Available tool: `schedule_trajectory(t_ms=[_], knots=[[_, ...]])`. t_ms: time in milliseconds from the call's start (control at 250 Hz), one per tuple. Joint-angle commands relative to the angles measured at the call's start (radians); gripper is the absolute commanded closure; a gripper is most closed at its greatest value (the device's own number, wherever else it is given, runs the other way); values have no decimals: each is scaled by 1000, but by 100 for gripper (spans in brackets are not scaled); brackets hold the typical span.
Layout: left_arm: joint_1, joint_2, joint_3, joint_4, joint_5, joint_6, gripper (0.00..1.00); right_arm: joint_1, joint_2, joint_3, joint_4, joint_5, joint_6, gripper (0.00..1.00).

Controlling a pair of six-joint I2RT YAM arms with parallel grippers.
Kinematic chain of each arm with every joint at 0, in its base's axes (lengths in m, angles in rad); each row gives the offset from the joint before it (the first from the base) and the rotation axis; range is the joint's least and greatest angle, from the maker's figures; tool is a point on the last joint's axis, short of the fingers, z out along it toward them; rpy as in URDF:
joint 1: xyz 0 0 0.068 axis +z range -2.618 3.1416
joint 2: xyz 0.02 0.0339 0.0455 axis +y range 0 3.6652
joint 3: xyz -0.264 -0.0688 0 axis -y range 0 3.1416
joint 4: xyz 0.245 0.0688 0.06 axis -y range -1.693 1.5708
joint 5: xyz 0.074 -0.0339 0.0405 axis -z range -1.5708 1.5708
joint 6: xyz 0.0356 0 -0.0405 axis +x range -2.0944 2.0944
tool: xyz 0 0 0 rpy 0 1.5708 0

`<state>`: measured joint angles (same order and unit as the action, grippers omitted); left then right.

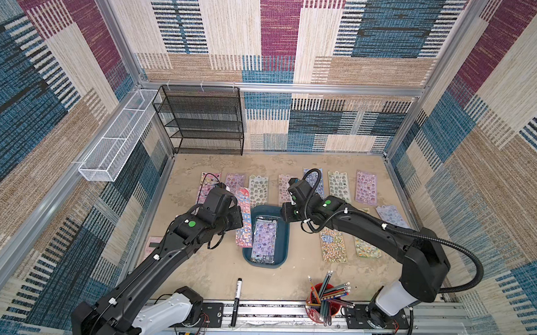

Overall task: Take the stickers out of the storage box
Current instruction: Move the storage box to the center of the board.

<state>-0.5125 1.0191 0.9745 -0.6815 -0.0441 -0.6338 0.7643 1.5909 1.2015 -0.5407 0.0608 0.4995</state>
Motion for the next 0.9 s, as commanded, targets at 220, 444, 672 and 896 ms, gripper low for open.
schedule_trajectory(t_ms=[220,444,672,896], knots=[[3,-60,24,107,126,122,100,-12,19,-149,118,-189,62,56],[4,-42,23,102,137,111,100,66,137,-95,206,-300,101,62],[6,-20,20,93,147,107,100,118,226,-6,254,-365,136,62],[7,-14,18,125,195,114,100,114,140,14,173,-219,44,61]])
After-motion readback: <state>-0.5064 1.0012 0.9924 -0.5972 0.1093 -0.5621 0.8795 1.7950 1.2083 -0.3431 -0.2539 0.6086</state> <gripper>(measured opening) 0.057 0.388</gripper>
